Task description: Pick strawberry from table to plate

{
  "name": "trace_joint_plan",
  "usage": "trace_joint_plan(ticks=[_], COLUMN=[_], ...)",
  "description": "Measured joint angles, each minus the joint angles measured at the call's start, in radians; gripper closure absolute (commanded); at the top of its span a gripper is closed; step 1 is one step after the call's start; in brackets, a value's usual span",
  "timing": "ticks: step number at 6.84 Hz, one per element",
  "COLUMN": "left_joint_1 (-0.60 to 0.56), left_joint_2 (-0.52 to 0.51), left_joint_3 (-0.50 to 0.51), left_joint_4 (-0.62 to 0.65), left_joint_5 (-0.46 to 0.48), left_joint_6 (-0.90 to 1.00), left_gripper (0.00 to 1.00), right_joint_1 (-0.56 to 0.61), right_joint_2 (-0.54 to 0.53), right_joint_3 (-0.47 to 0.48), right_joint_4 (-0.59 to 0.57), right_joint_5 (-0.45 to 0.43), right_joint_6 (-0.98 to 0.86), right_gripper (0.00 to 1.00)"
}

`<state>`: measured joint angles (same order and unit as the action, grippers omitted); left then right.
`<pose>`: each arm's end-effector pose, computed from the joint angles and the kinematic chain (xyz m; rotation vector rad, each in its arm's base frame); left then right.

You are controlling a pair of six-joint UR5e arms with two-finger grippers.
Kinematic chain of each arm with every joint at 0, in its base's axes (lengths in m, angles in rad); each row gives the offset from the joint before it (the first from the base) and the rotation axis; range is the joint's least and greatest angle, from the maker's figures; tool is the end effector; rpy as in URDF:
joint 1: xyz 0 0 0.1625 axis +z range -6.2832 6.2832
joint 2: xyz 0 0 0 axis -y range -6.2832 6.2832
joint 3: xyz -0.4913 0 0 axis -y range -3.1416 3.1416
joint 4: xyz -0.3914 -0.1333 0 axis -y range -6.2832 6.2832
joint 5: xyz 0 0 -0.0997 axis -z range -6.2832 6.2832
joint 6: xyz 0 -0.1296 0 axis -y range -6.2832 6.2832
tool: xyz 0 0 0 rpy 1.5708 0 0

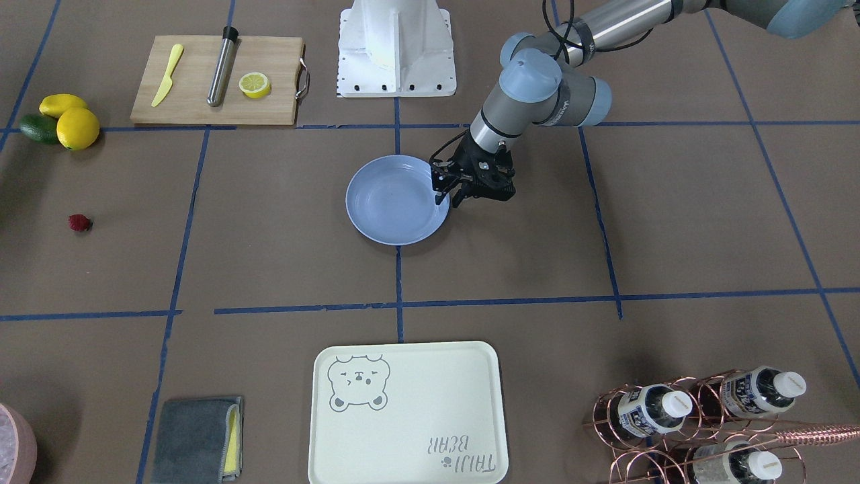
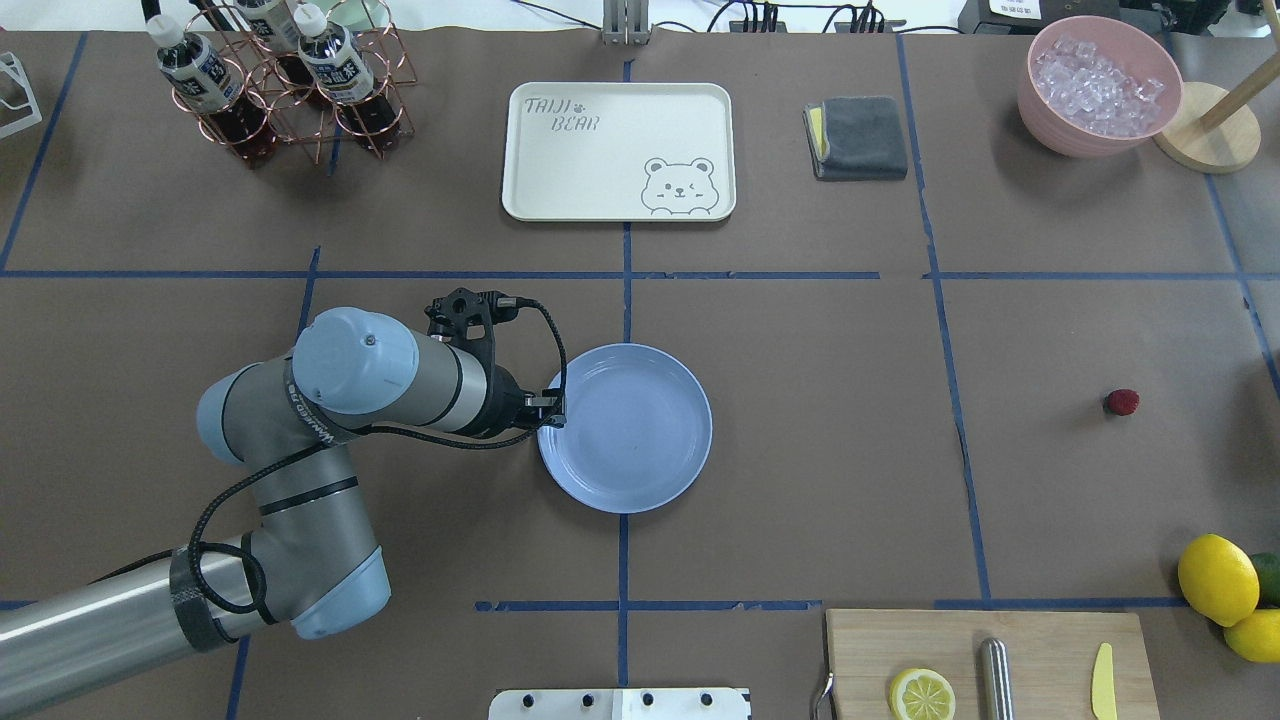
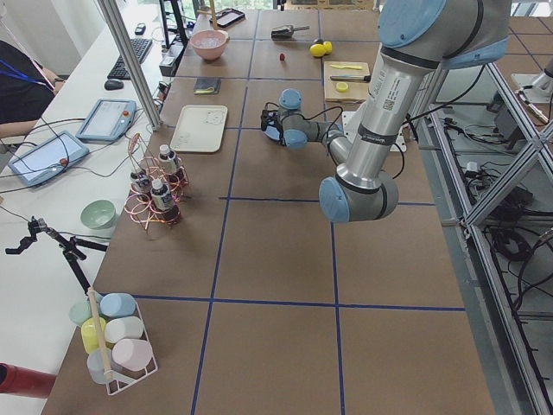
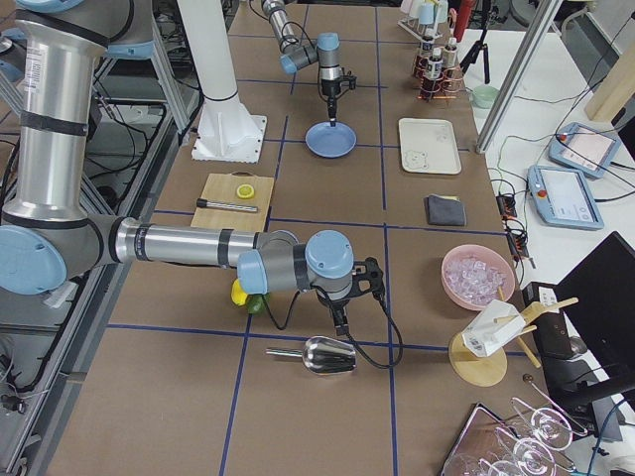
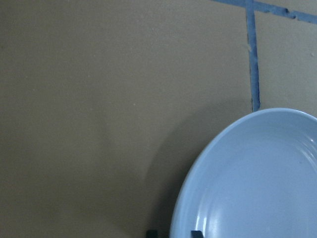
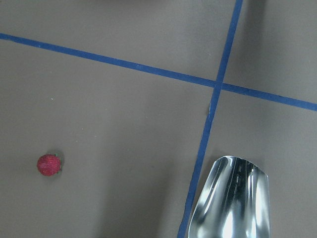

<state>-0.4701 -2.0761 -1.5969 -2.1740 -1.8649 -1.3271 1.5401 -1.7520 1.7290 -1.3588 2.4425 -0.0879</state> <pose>0.6073 -0.4159 0.3561 0.1479 1.1451 -0.0339 0.0213 -0.4172 0.7179 0.2019 -0.8648 -0.1931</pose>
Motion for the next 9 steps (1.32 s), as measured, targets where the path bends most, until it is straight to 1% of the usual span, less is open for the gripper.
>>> trace_joint_plan(ticks=[1,2,3,4,5,6,7,8,9], left_joint_1=[-0.019,-0.067,-0.138,-0.22,-0.323,-0.459,-0.607,-0.776,-0.907], left_joint_2=[0.006,0.024,0.065,0.111,0.156,0.202,0.237,0.269,0.307], left_joint_3=[-0.009,-0.038,-0.106,-0.185,-0.246,-0.271,-0.255,-0.202,-0.152], left_joint_4=[0.011,0.048,0.128,0.236,0.351,0.441,0.5,0.552,0.587], left_joint_5=[-0.013,-0.05,-0.097,-0.123,-0.134,-0.153,-0.191,-0.248,-0.327], left_joint_6=[0.049,0.134,0.257,0.413,0.61,0.858,1.111,1.364,1.505], left_gripper=[0.0,0.0,0.0,0.0,0.0,0.0,0.0,0.0,0.0], right_joint_1=[-0.001,-0.002,-0.006,-0.013,-0.025,-0.06,-0.11,-0.187,-0.267], right_joint_2=[0.011,0.026,0.036,0.042,0.044,0.045,0.046,0.05,0.065], right_joint_3=[0.025,0.069,0.114,0.142,0.163,0.187,0.211,0.252,0.288], right_joint_4=[0.001,0.001,0.0,0.001,0.001,-0.001,-0.001,-0.001,-0.001], right_joint_5=[0.001,0.005,0.011,0.011,0.009,0.004,-0.01,-0.052,-0.105], right_joint_6=[0.001,0.005,0.008,0.025,0.064,0.113,0.176,0.282,0.397], right_gripper=[0.0,0.0,0.0,0.0,0.0,0.0,0.0,0.0,0.0])
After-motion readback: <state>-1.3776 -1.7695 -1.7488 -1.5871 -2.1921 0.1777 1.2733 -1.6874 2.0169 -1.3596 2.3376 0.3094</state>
